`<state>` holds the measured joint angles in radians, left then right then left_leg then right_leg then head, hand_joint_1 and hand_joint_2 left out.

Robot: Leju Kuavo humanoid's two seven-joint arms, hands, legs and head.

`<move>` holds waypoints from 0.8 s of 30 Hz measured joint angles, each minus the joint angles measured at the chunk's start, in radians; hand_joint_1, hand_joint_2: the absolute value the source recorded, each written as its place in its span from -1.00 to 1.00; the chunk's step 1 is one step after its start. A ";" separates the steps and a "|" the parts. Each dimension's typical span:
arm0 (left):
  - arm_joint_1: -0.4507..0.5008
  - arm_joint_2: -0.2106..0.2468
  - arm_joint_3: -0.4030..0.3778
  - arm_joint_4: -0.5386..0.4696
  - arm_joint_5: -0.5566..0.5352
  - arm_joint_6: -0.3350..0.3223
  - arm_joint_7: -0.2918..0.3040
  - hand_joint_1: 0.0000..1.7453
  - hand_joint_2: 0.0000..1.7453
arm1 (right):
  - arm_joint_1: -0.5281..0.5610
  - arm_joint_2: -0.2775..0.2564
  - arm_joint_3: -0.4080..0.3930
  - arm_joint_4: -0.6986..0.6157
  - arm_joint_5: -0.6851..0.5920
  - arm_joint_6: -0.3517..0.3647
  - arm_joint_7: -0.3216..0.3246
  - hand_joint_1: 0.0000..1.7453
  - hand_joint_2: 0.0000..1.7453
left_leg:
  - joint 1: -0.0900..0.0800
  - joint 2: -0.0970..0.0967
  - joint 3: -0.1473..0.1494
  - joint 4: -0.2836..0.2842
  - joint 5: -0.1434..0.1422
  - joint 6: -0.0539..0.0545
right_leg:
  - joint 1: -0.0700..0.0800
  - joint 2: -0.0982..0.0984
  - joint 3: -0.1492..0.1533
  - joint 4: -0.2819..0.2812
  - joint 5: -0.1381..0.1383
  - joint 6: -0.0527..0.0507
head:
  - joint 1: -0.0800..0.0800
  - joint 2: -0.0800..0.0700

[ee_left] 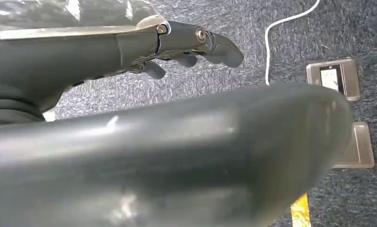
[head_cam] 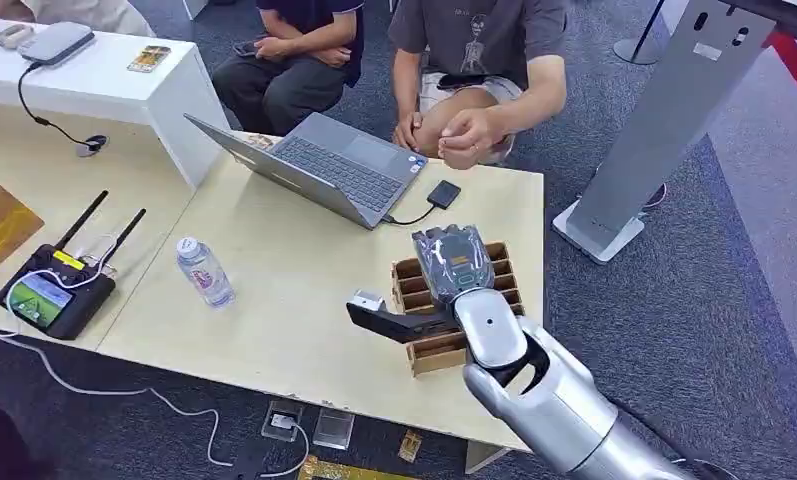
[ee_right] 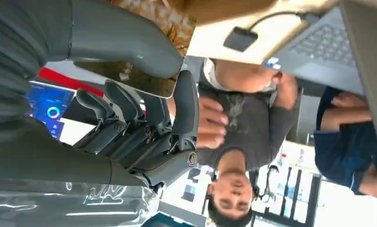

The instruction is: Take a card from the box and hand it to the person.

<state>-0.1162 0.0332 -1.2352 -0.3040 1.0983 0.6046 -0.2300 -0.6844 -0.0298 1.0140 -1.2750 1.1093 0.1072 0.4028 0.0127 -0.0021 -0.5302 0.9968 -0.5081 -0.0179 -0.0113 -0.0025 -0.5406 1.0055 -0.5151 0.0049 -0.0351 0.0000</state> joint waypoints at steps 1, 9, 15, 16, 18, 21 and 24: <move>0.000 0.000 0.000 0.000 0.000 0.000 0.000 -1.00 -1.00 | 0.000 -0.004 0.000 -0.016 -0.001 0.005 0.002 0.88 1.00 | 0.000 0.000 0.000 0.000 0.000 0.000 | 0.000 0.000 0.000 0.000 0.000 0.000 | 0.000 0.000; 0.001 -0.001 0.006 0.000 -0.005 -0.010 -0.003 -1.00 -1.00 | -0.007 -0.039 -0.027 -0.158 0.006 0.019 0.028 0.80 1.00 | 0.000 0.000 0.000 0.000 0.000 0.000 | 0.000 0.000 0.000 0.000 0.000 0.000 | 0.000 0.000; 0.001 -0.001 0.006 0.000 -0.024 -0.019 -0.004 -1.00 -1.00 | -0.033 -0.050 -0.054 -0.173 0.005 -0.013 0.027 0.76 1.00 | 0.000 0.000 0.000 0.000 0.000 0.000 | 0.000 0.000 0.000 0.000 0.000 0.000 | 0.000 0.000; 0.001 -0.001 0.006 0.000 -0.027 -0.020 -0.004 -1.00 -1.00 | -0.040 -0.051 -0.058 -0.171 0.004 -0.023 0.026 0.76 1.00 | 0.000 0.000 0.000 0.000 0.000 0.000 | 0.000 0.000 0.000 0.000 0.000 0.000 | 0.000 0.000; 0.001 -0.001 0.006 0.000 -0.034 -0.023 -0.005 -1.00 -1.00 | -0.053 -0.052 -0.066 -0.164 -0.002 -0.042 0.021 0.76 1.00 | 0.000 0.000 0.000 0.000 0.000 0.000 | 0.000 0.000 0.000 0.000 0.000 0.000 | 0.000 0.000; 0.001 -0.001 0.005 0.000 -0.044 -0.030 -0.004 -1.00 -1.00 | -0.074 -0.052 -0.077 -0.141 -0.009 -0.067 0.014 0.76 1.00 | 0.000 0.000 -0.001 0.000 0.000 0.000 | 0.000 0.000 0.000 0.000 0.000 0.000 | 0.000 0.000; 0.000 -0.001 0.004 0.000 -0.054 -0.032 -0.004 -1.00 -1.00 | -0.100 -0.051 -0.082 -0.115 -0.009 -0.085 0.011 0.82 1.00 | 0.000 0.000 -0.001 0.000 0.000 0.000 | 0.000 0.000 0.000 0.000 0.000 0.000 | 0.000 0.000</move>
<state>-0.1158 0.0324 -1.2310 -0.3040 1.0441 0.5730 -0.2342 -0.7841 -0.0813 0.9319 -1.3901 1.1006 0.0225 0.4143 0.0127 -0.0023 -0.5310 0.9968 -0.5081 -0.0179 -0.0113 -0.0027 -0.5407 1.0055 -0.5151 0.0049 -0.0347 0.0000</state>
